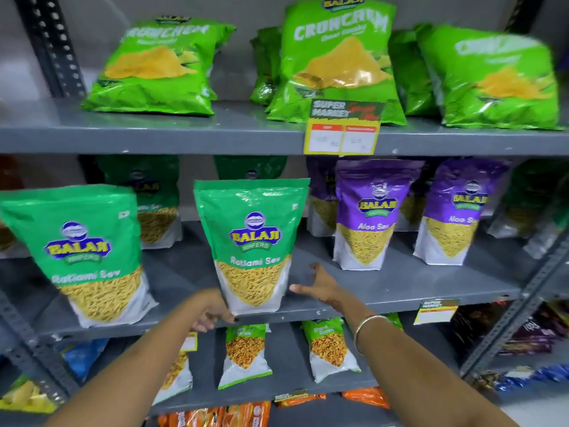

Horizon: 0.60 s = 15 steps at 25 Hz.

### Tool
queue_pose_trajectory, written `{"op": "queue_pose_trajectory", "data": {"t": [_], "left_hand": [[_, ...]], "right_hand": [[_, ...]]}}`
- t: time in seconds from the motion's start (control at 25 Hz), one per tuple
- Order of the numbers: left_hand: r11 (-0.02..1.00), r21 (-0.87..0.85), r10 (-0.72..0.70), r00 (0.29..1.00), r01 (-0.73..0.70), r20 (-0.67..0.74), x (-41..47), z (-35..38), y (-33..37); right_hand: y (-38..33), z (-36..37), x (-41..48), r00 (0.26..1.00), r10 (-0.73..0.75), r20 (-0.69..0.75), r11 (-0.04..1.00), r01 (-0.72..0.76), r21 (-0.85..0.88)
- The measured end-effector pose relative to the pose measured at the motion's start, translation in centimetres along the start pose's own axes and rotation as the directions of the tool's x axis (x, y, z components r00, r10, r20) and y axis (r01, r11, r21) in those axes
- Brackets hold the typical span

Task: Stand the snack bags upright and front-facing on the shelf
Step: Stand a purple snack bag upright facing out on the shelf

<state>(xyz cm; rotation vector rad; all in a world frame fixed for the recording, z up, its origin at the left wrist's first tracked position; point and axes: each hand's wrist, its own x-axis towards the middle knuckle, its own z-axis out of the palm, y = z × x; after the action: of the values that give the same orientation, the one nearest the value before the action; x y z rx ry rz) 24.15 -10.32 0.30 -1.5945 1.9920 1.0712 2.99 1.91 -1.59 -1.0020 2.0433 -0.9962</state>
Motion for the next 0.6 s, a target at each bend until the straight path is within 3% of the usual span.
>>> {"op": "queue_pose_trajectory", "data": {"t": [0.12,0.24,0.32,0.4,0.48,0.6], "left_hand": [[0.962,0.272,-0.06,0.953,-0.024,0.297,-1.8,1.0,4.4],[0.963,0.161,0.135,0.904,-0.216,0.406,-2.3,3.4,10.8],[0.931,-0.045,0.36,0.892,-0.362,0.273,-1.8,5.2,15.3],[0.848,-0.261,0.474,0.88,-0.462,-0.018,0.1,7.3,20.2],[0.726,-0.44,0.438,0.848,-0.529,-0.298,2.6,8.8,23.8],[0.585,-0.587,0.376,0.829,-0.559,-0.415,5.6,10.7,26.4]], "right_hand": [[2.7,-5.2,-0.1,0.99,0.039,-0.139,0.999,-0.042,-0.022],[5.3,-11.4,0.8,0.963,0.035,-0.268,0.999,-0.035,0.004],[7.0,-15.2,2.2,0.939,0.032,-0.342,0.999,-0.032,0.005],[8.8,-18.6,4.3,0.936,0.038,-0.35,0.999,-0.026,0.038],[10.2,-20.7,6.7,0.969,0.013,-0.248,0.986,0.029,0.162],[11.3,-21.7,9.3,0.998,-0.062,-0.005,0.969,0.062,0.238]]}}
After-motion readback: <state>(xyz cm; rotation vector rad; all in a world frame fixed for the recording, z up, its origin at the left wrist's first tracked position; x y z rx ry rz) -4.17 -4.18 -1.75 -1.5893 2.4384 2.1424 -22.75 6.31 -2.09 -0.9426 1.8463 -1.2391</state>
